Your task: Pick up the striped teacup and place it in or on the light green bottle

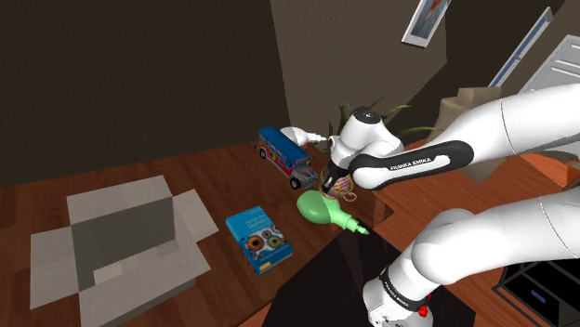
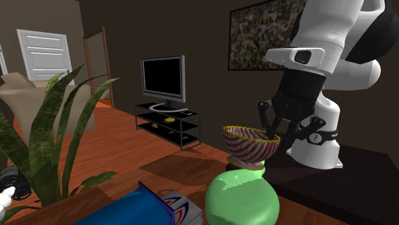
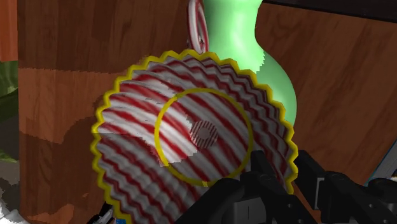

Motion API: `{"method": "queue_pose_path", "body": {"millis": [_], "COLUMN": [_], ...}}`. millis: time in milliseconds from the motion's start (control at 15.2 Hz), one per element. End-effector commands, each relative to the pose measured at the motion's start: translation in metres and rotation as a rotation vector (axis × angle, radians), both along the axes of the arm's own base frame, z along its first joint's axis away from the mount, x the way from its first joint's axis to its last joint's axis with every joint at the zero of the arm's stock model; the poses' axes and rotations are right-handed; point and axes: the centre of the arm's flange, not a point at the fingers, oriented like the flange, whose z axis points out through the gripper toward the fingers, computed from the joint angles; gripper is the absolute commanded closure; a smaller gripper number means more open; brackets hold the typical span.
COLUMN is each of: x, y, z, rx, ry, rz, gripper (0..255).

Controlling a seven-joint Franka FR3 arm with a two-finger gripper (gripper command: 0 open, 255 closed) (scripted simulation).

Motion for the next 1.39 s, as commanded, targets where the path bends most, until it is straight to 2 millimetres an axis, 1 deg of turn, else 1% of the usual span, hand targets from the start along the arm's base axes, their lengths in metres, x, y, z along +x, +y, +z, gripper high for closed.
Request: {"method": "queue_pose_path", "body": {"millis": [0,462,528,858,1056,1122,1320], "x": [-0.001,-0.001,-0.001,-0.001,-0.006,-0.007,-0.007], "y": [0.0,0.0,0.0,0.0,0.008,0.01,0.01], "z": [-0.007,-0.007,-0.007,-0.007,0.031,0.041,0.041], "rx": [0.0,0.0,0.0,0.0,0.0,0.0,0.0], "ry": [-0.002,-0.002,-0.002,-0.002,-0.002,-0.002,-0.002], "rz": [0.0,0.0,0.0,0.0,0.0,0.0,0.0], "gripper": [255,255,0,0,0,0,0]}}
